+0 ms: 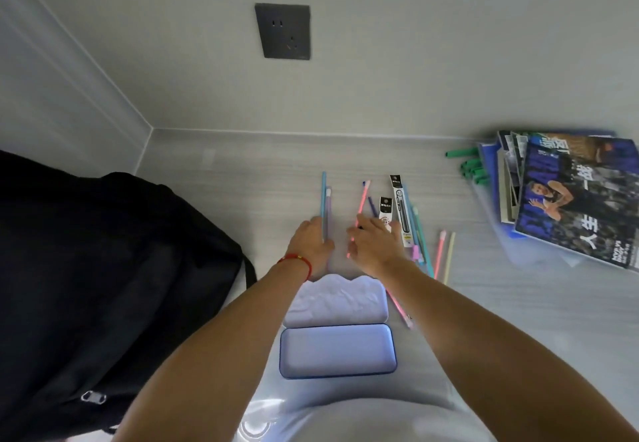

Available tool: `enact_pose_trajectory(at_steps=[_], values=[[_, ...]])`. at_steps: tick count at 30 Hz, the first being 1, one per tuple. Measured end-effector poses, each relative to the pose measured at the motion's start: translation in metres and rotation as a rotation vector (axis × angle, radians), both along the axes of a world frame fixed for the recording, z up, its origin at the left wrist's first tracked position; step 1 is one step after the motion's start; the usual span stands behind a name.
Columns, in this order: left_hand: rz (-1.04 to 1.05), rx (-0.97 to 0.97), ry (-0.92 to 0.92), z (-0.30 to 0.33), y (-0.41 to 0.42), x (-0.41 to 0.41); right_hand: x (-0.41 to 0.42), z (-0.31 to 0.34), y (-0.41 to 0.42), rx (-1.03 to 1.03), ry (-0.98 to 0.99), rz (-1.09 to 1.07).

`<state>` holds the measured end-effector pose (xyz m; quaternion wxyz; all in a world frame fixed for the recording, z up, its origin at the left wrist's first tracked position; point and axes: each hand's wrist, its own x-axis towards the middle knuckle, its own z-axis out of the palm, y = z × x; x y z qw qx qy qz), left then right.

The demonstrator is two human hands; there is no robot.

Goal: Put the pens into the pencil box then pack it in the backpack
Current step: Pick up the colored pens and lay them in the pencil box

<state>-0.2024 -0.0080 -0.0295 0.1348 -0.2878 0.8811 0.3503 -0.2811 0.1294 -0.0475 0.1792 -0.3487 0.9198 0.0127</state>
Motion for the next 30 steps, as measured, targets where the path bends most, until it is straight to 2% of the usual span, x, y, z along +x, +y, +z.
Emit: enact_pose_trajectory(at_steps=[3, 6, 9, 14, 20, 23, 30], values=[[0.052, 0.012, -0.008, -0.011, 0.005, -0.009, 0.011, -0.004, 0.000, -0.081, 0.078, -0.032], [0.063, -0.073, -0.043, -0.016, 0.011, -0.014, 0.016, -0.004, 0.002, -0.080, 0.118, 0.022], [0.031, -0.157, -0.116, -0.019, 0.013, -0.016, 0.019, -0.003, 0.002, -0.046, 0.092, 0.035], [0.006, -0.176, -0.190, -0.023, 0.004, -0.018, 0.019, 0.001, -0.001, -0.016, 0.042, -0.007], [0.003, -0.181, -0.204, -0.024, 0.001, -0.013, 0.016, 0.007, -0.018, -0.017, -0.118, -0.358], [0.065, -0.145, -0.191, -0.022, -0.002, -0.008, 0.013, 0.008, -0.016, -0.102, -0.220, -0.548], [0.184, -0.073, -0.183, -0.022, 0.001, 0.002, 0.011, 0.017, 0.001, -0.352, -0.391, -0.755]])
